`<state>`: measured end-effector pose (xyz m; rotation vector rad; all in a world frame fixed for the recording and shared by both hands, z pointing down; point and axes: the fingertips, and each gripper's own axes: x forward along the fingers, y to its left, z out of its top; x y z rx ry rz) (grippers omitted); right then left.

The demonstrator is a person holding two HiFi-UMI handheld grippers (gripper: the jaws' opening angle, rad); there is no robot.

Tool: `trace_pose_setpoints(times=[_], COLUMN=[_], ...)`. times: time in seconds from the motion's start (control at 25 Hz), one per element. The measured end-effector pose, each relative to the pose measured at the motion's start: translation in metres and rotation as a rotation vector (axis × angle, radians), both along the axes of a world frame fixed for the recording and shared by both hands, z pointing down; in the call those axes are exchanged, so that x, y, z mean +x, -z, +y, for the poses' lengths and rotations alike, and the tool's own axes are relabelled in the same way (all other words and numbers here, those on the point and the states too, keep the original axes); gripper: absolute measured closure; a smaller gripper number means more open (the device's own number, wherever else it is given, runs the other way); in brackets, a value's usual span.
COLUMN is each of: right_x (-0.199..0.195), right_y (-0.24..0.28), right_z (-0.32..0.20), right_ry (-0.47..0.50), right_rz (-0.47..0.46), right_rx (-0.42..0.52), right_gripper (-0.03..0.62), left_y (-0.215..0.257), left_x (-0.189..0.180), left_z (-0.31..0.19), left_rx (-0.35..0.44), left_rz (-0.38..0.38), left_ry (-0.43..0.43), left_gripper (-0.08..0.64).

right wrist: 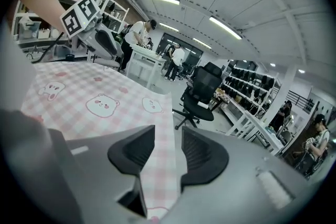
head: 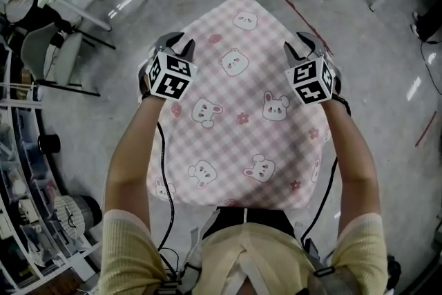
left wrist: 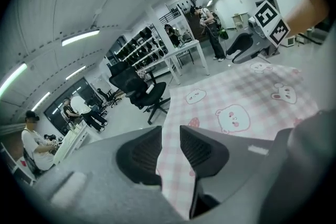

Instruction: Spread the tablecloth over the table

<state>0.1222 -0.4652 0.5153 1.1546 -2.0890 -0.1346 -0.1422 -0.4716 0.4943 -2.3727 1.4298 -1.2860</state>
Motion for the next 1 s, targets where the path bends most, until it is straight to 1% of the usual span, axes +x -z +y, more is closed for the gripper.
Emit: trace_pose_setpoints(times=[0.08, 0.16, 0.32, 0.4, 0.48, 0.6, 0.72, 0.76, 0.84, 1.0], right_x=[0.000, -0.001, -0.006, -0.010, -0.013, -0.016, -0.020, -0.021, -0.025, -0.034], right_y=[0.008, 0.016, 0.036, 0.044, 0.052, 0.063, 0.074, 0.079, 0.088, 0.099], right_z=[0.010, 0.021, 0.047, 0.061, 0.074, 0.092, 0.112, 0.119, 0.132, 0.157], right_ry=[-0.004, -0.014, -0.045, -0.055, -0.061, -0.071, -0.072, -0.073, -0.077, -0.091], right_rz=[-0.002, -0.007, -0.065, -0.087, -0.094, -0.109, -0.117, -0.116, -0.124, -0.184], right_rx=[-0.003, -0.012, -0.065, -0.077, -0.078, -0.074, -0.064, -0.058, -0.047, -0.043], right_gripper=[0.433, 0.462, 0.494, 0.507, 0.517, 0.542, 0.571, 0.583, 0.588, 0.588], left_y=[0.007, 0.012, 0.022, 0.032, 0.043, 0.053, 0.064, 0.068, 0.077, 0.092], left_x=[-0.002, -0.005, -0.014, -0.019, -0.024, -0.025, -0.023, -0.023, -0.027, -0.038], left_z=[0.013, 0.027, 0.060, 0.075, 0.089, 0.109, 0.131, 0.138, 0.150, 0.171], left_rx=[-0.004, -0.010, -0.026, -0.018, -0.002, 0.004, 0.011, 0.014, 0.019, 0.026], left_rz=[0.039, 0.077, 0.136, 0.154, 0.185, 0.256, 0.306, 0.325, 0.365, 0.451], left_ry=[0.002, 0.007, 0.017, 0.028, 0.047, 0.063, 0.065, 0.068, 0.077, 0.108], left_gripper=[0.442, 0.443, 0.445, 0.446, 0.499, 0.511, 0.524, 0.539, 0.545, 0.545])
